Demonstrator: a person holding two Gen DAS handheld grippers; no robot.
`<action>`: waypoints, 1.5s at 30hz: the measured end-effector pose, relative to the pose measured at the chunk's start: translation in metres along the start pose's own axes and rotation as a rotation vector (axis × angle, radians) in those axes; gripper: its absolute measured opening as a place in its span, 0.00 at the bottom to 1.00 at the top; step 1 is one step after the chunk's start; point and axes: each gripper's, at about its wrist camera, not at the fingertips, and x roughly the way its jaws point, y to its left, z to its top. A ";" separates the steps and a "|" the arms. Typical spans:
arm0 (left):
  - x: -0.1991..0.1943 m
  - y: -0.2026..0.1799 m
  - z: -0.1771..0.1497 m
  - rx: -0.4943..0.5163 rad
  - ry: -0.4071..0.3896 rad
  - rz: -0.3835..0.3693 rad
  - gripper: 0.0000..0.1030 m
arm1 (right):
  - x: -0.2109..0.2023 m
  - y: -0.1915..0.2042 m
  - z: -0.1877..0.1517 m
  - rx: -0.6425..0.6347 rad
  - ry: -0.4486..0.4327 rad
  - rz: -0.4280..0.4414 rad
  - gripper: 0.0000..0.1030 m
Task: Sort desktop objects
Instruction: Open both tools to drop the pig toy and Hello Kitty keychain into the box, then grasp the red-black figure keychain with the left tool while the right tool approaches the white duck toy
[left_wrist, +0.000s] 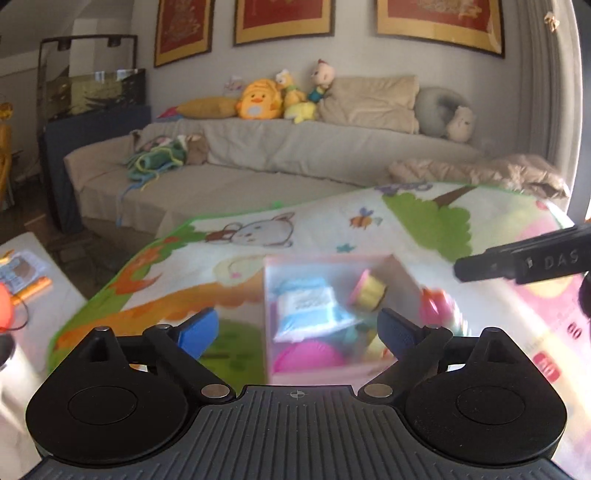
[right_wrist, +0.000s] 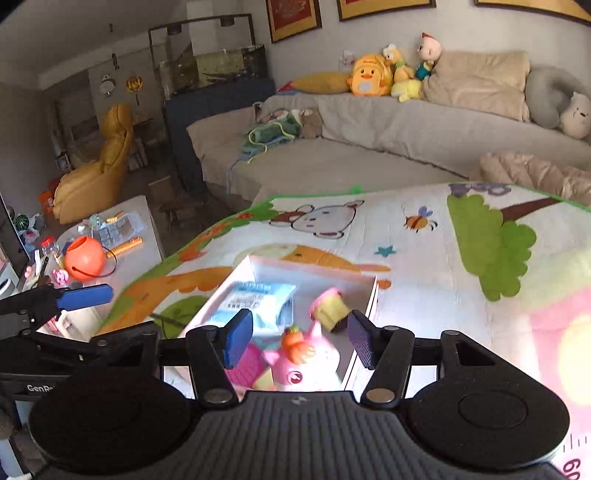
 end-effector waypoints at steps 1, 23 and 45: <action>-0.001 0.005 -0.013 0.010 0.019 0.022 0.94 | 0.004 0.002 -0.009 -0.013 0.019 -0.003 0.57; -0.040 0.129 -0.106 -0.229 0.142 0.244 0.98 | 0.118 0.202 -0.104 -0.500 0.075 0.186 0.60; 0.057 0.072 -0.080 -0.269 0.304 0.138 0.98 | 0.035 0.071 -0.166 -0.249 0.118 -0.014 0.83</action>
